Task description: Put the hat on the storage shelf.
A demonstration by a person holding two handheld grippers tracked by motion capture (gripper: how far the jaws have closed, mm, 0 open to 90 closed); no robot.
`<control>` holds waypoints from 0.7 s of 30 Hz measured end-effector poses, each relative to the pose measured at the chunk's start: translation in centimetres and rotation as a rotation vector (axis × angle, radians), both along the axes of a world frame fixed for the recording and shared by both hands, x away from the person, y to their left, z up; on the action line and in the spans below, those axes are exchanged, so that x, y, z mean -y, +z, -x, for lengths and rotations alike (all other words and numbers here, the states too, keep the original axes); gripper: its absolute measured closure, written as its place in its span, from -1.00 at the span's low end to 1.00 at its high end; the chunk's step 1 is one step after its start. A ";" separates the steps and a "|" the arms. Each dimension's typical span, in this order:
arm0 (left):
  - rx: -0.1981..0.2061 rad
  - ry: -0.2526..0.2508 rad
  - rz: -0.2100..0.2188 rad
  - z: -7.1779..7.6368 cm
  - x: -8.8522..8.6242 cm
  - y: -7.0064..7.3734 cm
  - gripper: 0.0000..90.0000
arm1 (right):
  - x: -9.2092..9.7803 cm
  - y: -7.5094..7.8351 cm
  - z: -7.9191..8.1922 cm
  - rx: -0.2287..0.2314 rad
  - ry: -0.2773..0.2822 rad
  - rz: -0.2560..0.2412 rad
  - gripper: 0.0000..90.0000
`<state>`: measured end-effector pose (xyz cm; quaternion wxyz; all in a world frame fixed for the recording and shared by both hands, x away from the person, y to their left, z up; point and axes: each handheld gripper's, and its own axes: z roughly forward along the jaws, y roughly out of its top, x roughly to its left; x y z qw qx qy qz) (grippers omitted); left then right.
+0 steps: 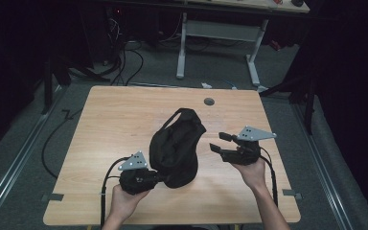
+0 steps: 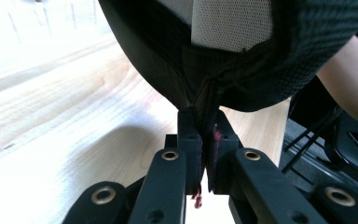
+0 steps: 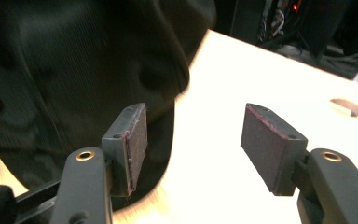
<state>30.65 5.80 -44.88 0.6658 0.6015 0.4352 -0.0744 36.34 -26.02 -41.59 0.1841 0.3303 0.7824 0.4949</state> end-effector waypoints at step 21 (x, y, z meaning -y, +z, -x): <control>0.052 0.084 0.015 -0.8 -1.0 1.4 0.91 | 2.7 -7.0 0.2 -0.180 -0.194 0.143 -0.16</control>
